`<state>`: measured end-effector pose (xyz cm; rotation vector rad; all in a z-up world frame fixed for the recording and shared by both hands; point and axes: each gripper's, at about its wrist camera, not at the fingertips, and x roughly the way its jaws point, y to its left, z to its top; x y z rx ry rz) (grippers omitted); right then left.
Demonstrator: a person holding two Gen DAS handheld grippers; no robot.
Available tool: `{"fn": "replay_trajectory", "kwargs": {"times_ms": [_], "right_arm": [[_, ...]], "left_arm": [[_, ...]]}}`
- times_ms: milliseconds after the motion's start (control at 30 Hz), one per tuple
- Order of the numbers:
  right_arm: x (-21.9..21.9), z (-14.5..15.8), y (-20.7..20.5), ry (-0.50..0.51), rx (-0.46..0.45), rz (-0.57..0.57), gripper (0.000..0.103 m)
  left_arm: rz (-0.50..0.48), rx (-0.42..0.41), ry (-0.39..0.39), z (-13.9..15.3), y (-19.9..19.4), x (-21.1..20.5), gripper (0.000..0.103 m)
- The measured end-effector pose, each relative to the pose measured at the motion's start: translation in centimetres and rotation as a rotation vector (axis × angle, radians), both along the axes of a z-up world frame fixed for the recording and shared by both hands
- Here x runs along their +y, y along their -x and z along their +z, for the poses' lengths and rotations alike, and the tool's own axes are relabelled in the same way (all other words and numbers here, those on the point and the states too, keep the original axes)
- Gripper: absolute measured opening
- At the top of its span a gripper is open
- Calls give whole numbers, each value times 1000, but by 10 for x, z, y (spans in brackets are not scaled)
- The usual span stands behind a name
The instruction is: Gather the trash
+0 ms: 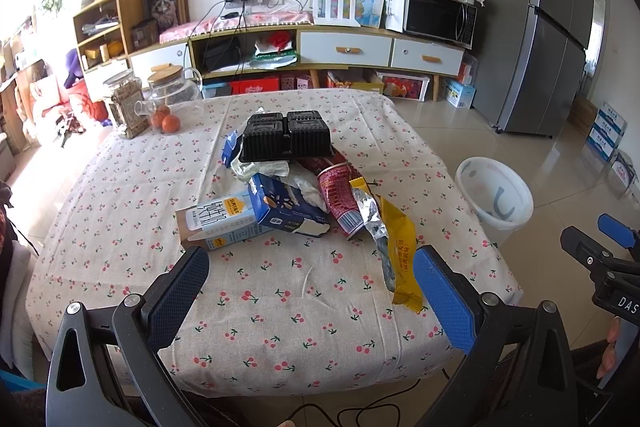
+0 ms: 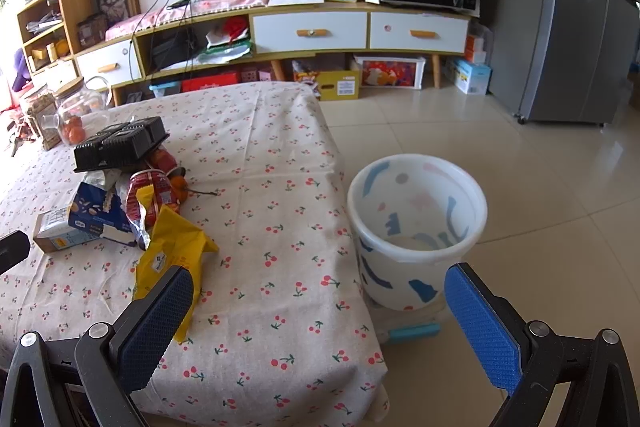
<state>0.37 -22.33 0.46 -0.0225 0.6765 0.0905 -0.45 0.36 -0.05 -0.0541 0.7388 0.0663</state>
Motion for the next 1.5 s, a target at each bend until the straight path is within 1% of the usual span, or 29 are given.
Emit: {"fn": "replay_trajectory", "kwargs": {"times_ms": [567,833,1133,1267,1367,1500], "right_arm": [[-1,0,0,0,0,0,103],[-6,-1,-1,-2,5,-19,103],[-5,3,0,-3,-9,-19,103],[-5,6,-3,-18,10,-11,103],[-3,11,-7,-10,41,5,103],[-1,17,-22,-38,111,54,103]], "left_arm": [[0,1,-1,0,0,0,103],[0,-2,-1,1,0,-1,103],[-3,8,4,0,0,2,103],[-10,15,7,0,-3,6,103],[-36,53,24,-1,-12,15,103],[-68,154,4,-5,-35,33,103]]}}
